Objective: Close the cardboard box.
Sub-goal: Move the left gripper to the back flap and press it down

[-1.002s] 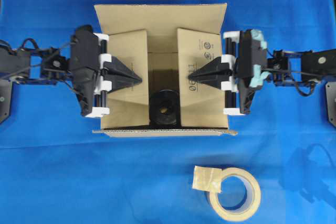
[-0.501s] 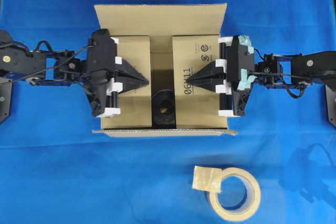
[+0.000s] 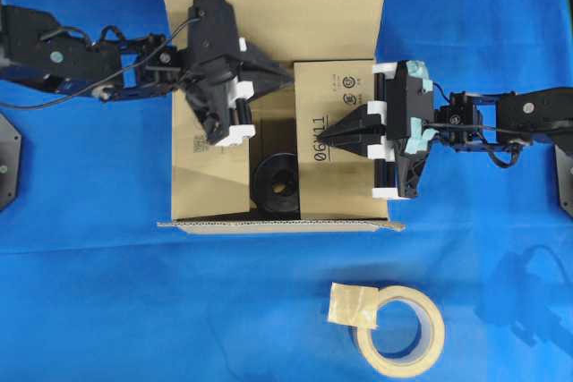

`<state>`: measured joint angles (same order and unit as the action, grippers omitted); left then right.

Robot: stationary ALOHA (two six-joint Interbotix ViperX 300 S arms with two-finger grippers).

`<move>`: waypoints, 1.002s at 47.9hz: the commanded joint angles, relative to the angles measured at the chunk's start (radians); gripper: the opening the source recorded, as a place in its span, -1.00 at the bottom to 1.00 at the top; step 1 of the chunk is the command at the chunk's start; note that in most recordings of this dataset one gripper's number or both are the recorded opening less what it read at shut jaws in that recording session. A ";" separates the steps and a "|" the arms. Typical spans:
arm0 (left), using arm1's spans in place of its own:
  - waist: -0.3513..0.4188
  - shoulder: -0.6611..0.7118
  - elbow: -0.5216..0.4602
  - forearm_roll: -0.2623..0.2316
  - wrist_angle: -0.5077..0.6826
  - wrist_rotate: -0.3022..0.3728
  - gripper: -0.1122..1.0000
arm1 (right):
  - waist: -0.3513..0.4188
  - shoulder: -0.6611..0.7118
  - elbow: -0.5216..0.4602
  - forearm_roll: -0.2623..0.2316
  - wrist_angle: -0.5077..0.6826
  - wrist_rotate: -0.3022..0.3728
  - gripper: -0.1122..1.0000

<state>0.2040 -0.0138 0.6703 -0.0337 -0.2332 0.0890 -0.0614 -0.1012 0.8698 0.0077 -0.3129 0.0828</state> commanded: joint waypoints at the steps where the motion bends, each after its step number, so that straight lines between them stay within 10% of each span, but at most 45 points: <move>1: 0.018 0.002 -0.035 0.000 -0.009 0.012 -0.80 | -0.003 -0.009 -0.020 0.002 -0.009 0.002 -0.80; 48: 0.064 0.112 -0.043 0.000 -0.087 0.021 -0.80 | 0.003 -0.083 -0.029 0.002 0.026 0.006 -0.80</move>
<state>0.2638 0.1089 0.6320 -0.0337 -0.3191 0.1120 -0.0614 -0.1289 0.8652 0.0077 -0.2961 0.0874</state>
